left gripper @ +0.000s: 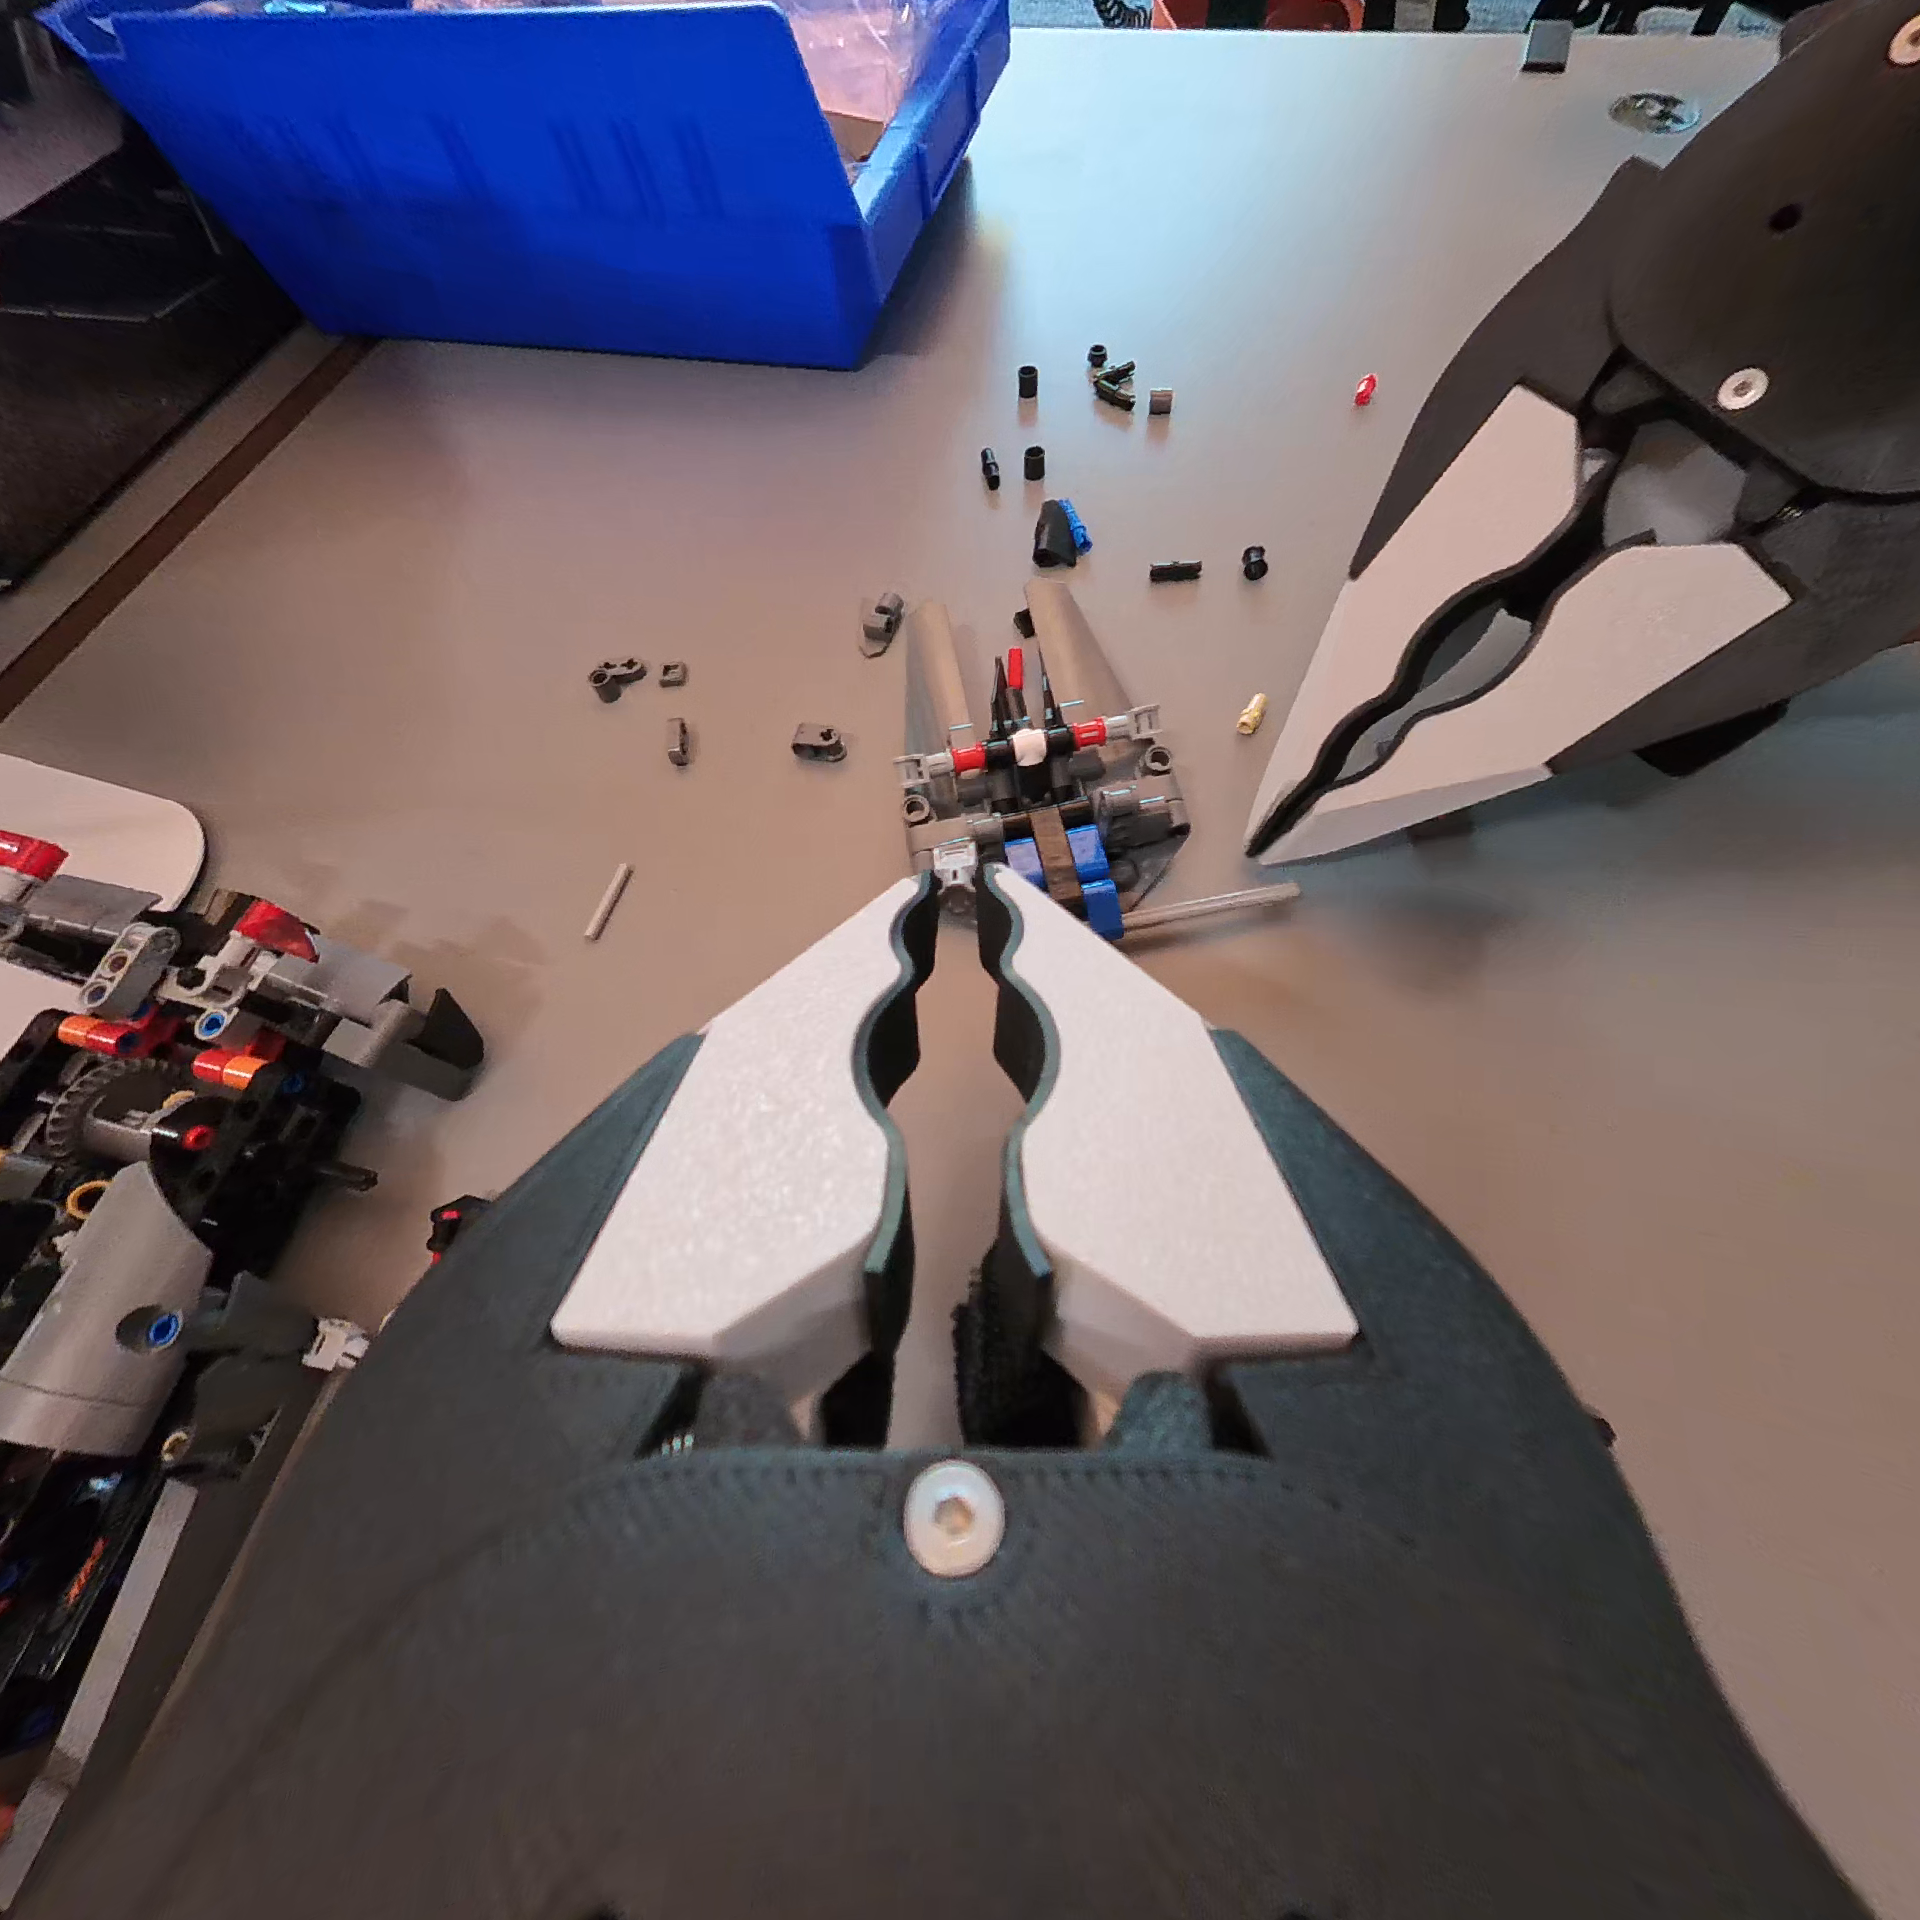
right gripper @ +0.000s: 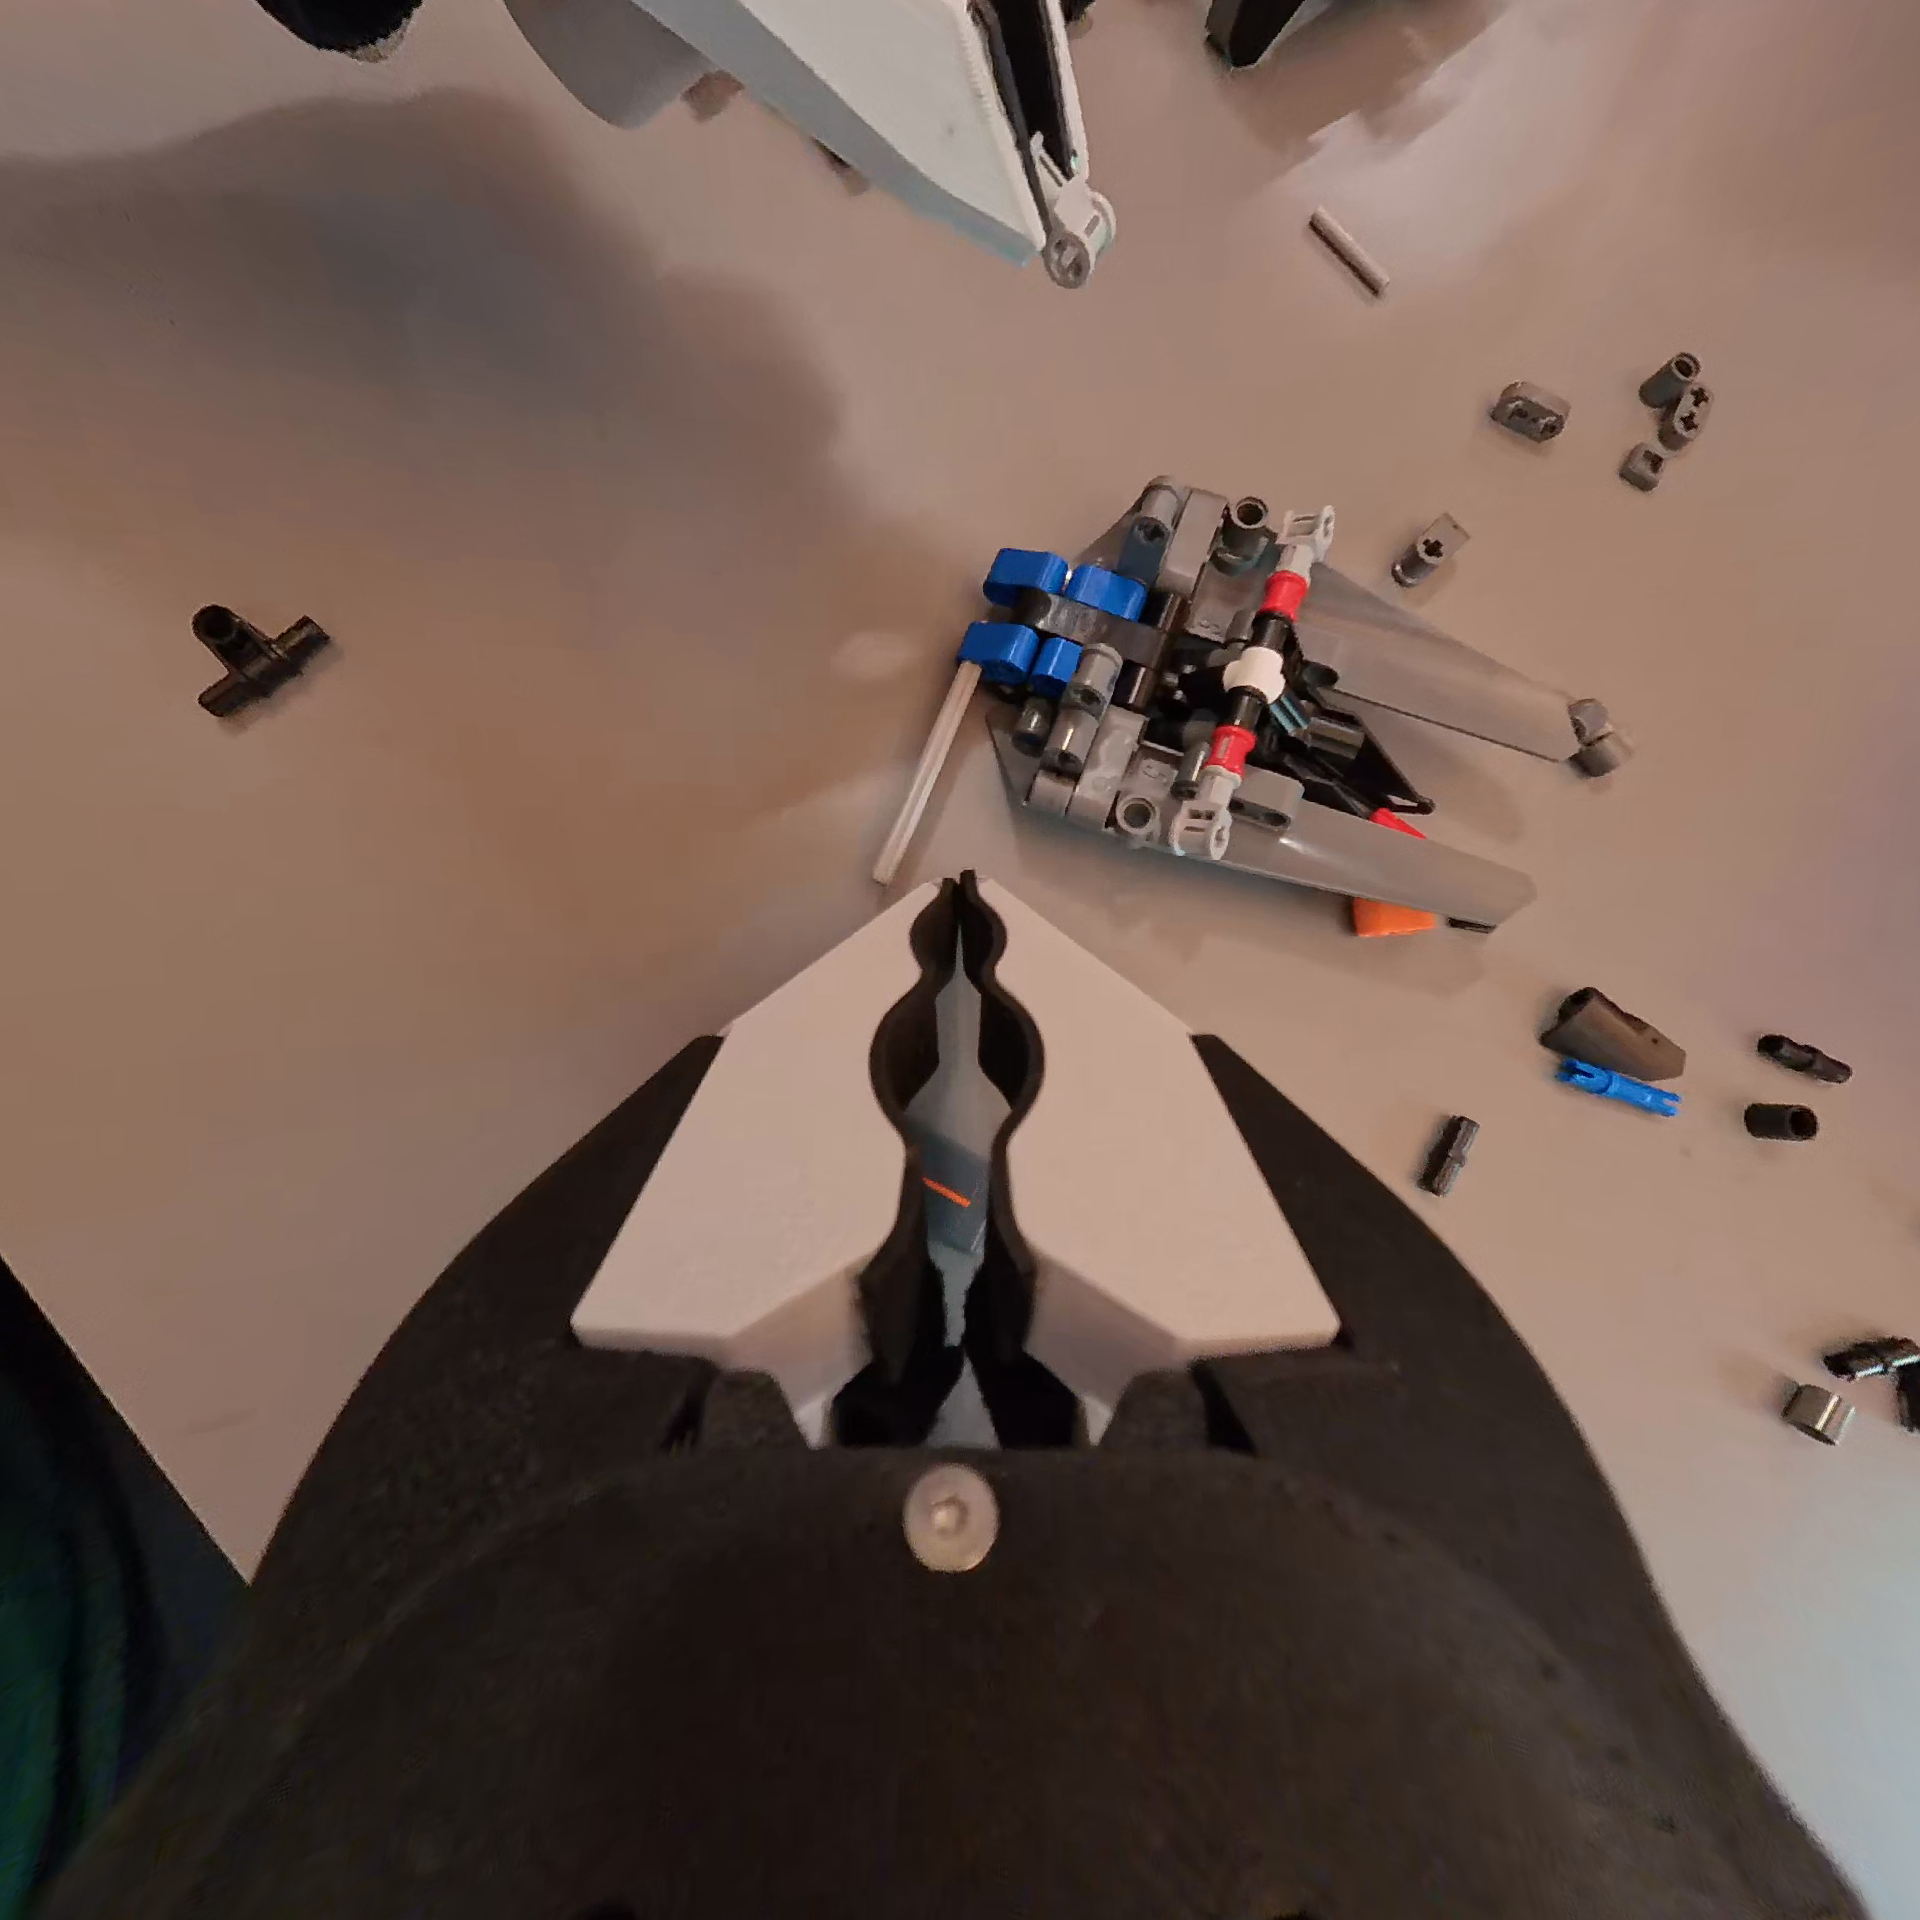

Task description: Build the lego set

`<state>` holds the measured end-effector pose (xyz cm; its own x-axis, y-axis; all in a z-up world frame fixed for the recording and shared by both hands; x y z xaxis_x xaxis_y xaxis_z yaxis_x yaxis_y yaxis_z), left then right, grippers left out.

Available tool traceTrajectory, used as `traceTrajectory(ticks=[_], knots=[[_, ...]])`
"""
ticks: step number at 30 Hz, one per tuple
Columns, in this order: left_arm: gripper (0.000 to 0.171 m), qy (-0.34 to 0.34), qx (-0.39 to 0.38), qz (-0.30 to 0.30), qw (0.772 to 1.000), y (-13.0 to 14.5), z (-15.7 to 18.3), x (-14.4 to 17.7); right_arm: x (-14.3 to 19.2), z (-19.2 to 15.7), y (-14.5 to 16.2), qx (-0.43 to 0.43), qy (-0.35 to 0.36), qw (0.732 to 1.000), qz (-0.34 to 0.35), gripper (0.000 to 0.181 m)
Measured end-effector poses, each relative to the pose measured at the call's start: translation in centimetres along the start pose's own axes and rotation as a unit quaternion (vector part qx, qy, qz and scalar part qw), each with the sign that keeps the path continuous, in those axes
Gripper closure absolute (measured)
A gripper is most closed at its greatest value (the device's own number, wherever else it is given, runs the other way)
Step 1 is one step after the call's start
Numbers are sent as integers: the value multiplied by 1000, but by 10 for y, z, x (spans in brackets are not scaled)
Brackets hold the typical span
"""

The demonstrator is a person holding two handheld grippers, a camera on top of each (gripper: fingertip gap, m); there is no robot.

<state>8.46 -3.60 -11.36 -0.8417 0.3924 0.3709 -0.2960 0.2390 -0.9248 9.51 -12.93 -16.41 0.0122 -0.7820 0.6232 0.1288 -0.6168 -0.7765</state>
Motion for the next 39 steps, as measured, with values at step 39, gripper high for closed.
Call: traceTrajectory(ticks=[39], knots=[[166, -12, 7, 7, 1000, -2, -8, 2, 1, 0, -3, -24, 18, 999, 12, 168]])
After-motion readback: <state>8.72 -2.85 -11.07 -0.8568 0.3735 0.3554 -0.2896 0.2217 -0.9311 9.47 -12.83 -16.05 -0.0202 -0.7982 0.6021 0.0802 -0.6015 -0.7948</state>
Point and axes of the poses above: each gripper's, where its closed fingertips meet, x back along the fingers, y out of its underside, z = x × y across the jaws, the point moved 2 cm from there along x, back along the fingers, and after that the axes turned 10 degrees about z, right-handed, at the moved point
